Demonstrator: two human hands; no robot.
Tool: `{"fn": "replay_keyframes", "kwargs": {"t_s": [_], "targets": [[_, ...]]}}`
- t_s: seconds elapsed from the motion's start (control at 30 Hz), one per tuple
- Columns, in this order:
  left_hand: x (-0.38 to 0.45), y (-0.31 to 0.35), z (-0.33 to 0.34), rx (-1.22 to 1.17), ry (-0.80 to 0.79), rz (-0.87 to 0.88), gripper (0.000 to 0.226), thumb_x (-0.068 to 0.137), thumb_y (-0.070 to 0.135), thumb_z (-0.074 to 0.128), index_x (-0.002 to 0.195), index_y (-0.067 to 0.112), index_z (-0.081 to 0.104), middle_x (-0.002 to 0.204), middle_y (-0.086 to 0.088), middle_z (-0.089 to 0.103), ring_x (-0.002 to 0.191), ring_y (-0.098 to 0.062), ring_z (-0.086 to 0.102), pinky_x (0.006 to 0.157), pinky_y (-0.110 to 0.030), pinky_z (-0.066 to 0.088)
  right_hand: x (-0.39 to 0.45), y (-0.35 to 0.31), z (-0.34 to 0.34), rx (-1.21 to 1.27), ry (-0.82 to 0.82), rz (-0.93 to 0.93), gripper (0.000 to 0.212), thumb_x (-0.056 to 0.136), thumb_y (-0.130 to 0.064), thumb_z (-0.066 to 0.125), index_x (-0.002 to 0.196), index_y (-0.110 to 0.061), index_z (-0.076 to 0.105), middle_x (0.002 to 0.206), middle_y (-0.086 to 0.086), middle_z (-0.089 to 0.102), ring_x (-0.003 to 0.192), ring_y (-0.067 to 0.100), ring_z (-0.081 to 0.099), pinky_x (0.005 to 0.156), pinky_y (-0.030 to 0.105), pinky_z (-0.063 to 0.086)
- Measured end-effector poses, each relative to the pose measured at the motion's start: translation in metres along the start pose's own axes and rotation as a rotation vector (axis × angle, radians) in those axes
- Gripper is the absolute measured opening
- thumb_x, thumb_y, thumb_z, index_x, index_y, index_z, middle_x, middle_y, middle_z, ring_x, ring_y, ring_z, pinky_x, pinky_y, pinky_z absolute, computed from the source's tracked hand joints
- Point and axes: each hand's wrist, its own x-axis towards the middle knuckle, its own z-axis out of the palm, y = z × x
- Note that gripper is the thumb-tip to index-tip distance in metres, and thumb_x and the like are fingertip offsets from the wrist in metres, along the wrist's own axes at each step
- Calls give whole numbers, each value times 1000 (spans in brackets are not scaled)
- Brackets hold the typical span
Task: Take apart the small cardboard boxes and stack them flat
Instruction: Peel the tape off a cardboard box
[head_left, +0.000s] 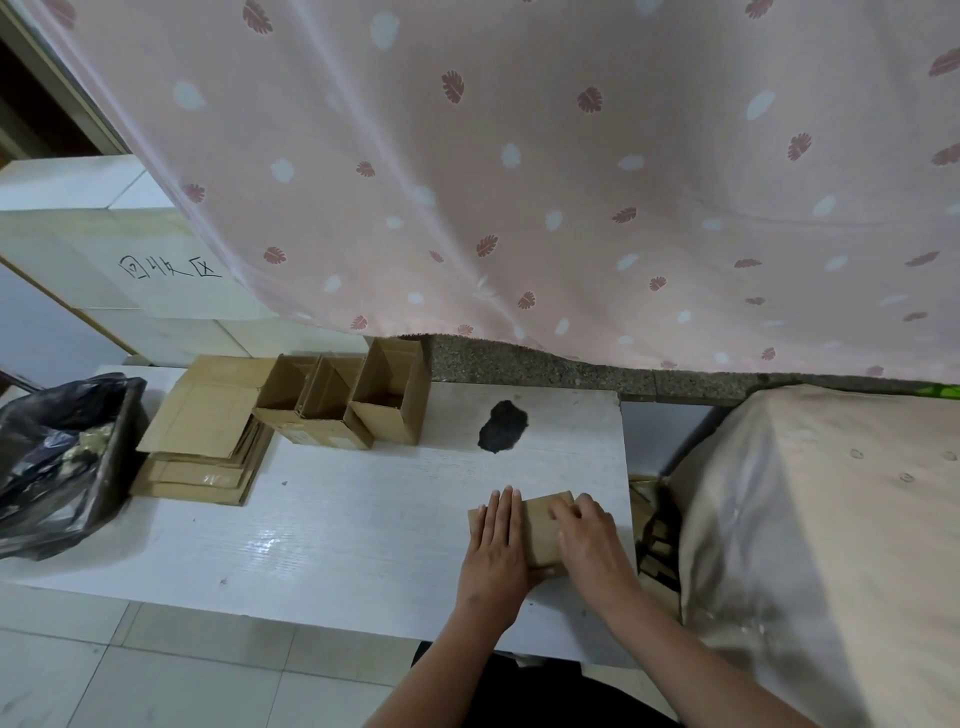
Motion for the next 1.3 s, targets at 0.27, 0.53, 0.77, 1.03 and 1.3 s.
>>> {"fn": "replay_keyframes", "kwargs": {"t_s": [0.27, 0.53, 0.77, 1.03, 1.3], "targets": [[3, -2, 0, -23, 17, 8, 105, 94, 71, 32, 146, 6, -32, 162, -9, -26, 149, -26, -26, 115, -38, -27, 4, 38, -8, 49, 102, 218, 27, 99, 1, 30, 108, -6, 55, 107, 8, 51, 89, 4, 37, 86, 9, 34], [1, 0, -2, -19, -9, 7, 105, 96, 70, 32, 143, 5, -35, 158, -11, -33, 147, -28, -30, 115, -41, -27, 5, 28, -4, 231, 38, 224, 31, 102, -24, 43, 84, -8, 63, 84, 3, 65, 81, 20, 58, 71, 37, 45], [3, 10, -21, -42, 9, 61, 109, 92, 32, 59, 147, 27, -35, 164, -20, -1, 152, -39, -7, 119, -49, -17, 7, 21, -10, 608, 45, 359, 15, 87, -10, 72, 79, -19, 63, 86, -6, 69, 83, 10, 68, 75, 28, 57], [19, 0, -37, -208, 78, 44, 89, 86, 49, 67, 154, 38, 12, 159, -13, 13, 147, -30, 16, 120, -43, 17, 14, 7, -23, 1066, 155, 483, 7, 88, -2, 62, 85, -2, 55, 88, 15, 66, 78, 23, 75, 73, 36, 62], [4, -21, -29, -676, 135, 35, 77, 72, 29, 82, 133, 23, 37, 133, 5, 27, 118, -19, 45, 92, -24, 48, 20, 20, -49, 1035, 359, 494, 10, 89, -7, 69, 82, -9, 62, 97, 1, 75, 86, 12, 73, 84, 43, 59]]}}
